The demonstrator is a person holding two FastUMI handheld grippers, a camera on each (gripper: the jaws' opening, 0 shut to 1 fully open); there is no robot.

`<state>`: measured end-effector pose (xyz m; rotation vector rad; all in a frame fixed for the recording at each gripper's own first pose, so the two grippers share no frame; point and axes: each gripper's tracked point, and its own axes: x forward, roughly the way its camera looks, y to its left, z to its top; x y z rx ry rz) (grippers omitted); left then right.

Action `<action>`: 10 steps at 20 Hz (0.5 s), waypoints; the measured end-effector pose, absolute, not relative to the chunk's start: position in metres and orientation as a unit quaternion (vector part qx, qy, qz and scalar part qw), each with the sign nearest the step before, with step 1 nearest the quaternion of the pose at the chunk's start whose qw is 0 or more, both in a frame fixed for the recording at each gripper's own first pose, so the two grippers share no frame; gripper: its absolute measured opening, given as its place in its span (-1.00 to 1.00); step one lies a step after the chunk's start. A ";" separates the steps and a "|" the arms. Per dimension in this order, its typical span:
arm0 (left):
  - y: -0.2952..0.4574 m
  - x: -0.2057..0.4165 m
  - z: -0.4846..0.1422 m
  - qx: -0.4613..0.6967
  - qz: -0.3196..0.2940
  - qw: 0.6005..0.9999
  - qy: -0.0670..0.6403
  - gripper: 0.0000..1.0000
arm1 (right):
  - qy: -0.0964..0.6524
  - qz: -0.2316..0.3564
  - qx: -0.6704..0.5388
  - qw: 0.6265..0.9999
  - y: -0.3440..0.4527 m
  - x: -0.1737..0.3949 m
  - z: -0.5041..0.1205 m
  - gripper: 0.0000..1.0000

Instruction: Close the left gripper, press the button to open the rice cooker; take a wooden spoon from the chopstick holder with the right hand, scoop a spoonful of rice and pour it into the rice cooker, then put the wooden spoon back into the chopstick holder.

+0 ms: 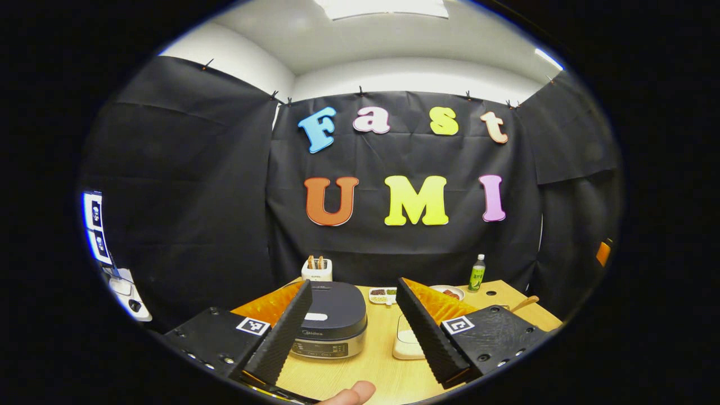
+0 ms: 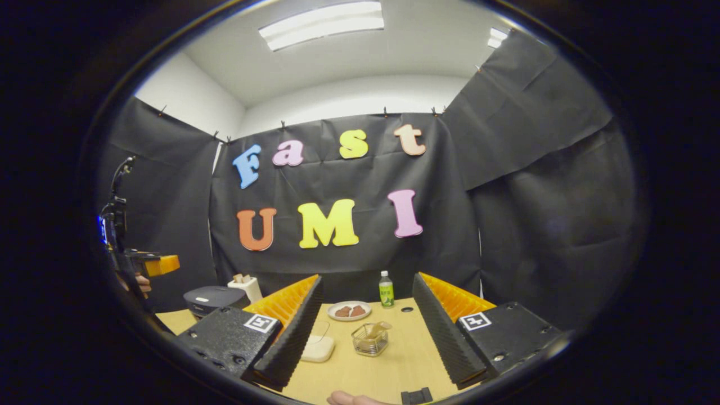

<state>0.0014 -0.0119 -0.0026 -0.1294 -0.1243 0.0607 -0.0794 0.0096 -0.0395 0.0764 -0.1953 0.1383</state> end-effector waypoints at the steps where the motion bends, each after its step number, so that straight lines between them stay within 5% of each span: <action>1: -0.021 -0.004 -0.003 -0.072 0.024 0.995 -0.066 0.92 | -0.097 0.067 0.040 0.992 0.007 -0.080 -0.040 0.84; 2: -0.033 -0.010 -0.007 -0.078 0.008 0.995 -0.062 0.92 | -0.099 0.067 0.044 0.992 0.007 -0.081 -0.039 1.00; 3: -0.048 -0.018 -0.014 -0.086 -0.011 0.995 -0.054 0.93 | -0.098 0.069 0.047 0.992 0.008 -0.081 -0.039 0.84; 6: -0.064 -0.033 -0.027 -0.114 -0.027 0.992 -0.047 0.94 | -0.096 0.070 0.048 0.992 0.009 -0.079 -0.042 0.84; 7: -0.074 -0.038 -0.029 -0.122 -0.038 0.991 -0.044 0.75 | -0.096 0.073 0.047 0.992 0.013 -0.079 -0.042 0.84; 8: -0.081 -0.043 -0.031 -0.120 -0.049 0.991 -0.040 0.91 | -0.093 0.076 0.045 0.992 0.016 -0.078 -0.044 0.84; 10: -0.073 -0.049 -0.029 -0.106 -0.039 0.993 -0.045 0.89 | -0.089 0.079 0.046 0.992 0.019 -0.077 -0.046 0.84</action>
